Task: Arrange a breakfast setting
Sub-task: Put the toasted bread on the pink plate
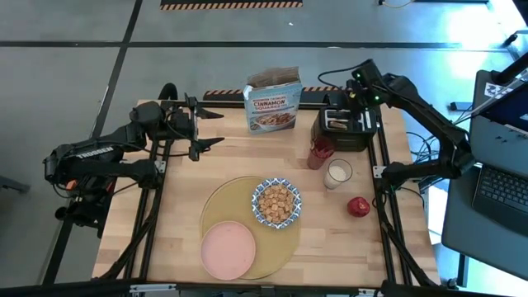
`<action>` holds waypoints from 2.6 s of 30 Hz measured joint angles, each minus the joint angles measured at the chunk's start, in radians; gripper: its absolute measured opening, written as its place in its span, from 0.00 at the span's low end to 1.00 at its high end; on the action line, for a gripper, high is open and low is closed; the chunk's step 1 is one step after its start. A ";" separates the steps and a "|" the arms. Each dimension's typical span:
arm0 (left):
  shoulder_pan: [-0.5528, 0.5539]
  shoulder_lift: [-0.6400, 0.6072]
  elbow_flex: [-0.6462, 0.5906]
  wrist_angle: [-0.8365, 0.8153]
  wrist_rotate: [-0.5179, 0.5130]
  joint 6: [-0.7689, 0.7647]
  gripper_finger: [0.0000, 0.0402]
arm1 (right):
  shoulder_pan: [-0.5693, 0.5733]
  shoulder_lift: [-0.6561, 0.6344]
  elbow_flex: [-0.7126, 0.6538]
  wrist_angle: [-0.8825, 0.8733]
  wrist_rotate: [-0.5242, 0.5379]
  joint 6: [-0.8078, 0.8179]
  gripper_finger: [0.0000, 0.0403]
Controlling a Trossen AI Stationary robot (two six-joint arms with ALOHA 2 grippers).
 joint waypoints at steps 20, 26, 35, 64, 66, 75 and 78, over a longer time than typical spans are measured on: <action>0.000 0.000 0.000 0.000 0.000 -0.003 0.78 | 0.000 0.032 0.000 -0.052 0.042 0.001 0.25; 0.000 0.000 0.000 0.000 -0.001 -0.005 0.78 | 0.000 0.089 0.000 -0.073 0.044 0.002 0.23; 0.000 0.000 0.000 -0.003 -0.001 -0.005 0.78 | 0.001 0.133 0.001 -0.073 0.040 0.002 0.23; 0.000 0.000 0.000 -0.009 -0.002 -0.005 0.78 | 0.002 0.130 0.059 -0.181 -0.042 -0.018 0.23; 0.000 0.000 0.000 -0.009 -0.002 -0.005 0.78 | 0.002 0.130 0.059 -0.181 -0.038 -0.018 0.23; 0.000 0.000 0.000 -0.008 -0.002 -0.005 0.78 | 0.002 0.136 0.059 -0.182 -0.037 -0.022 0.23; 0.000 0.000 0.000 -0.008 -0.002 -0.005 0.78 | 0.002 0.154 0.059 -0.186 -0.031 -0.025 0.23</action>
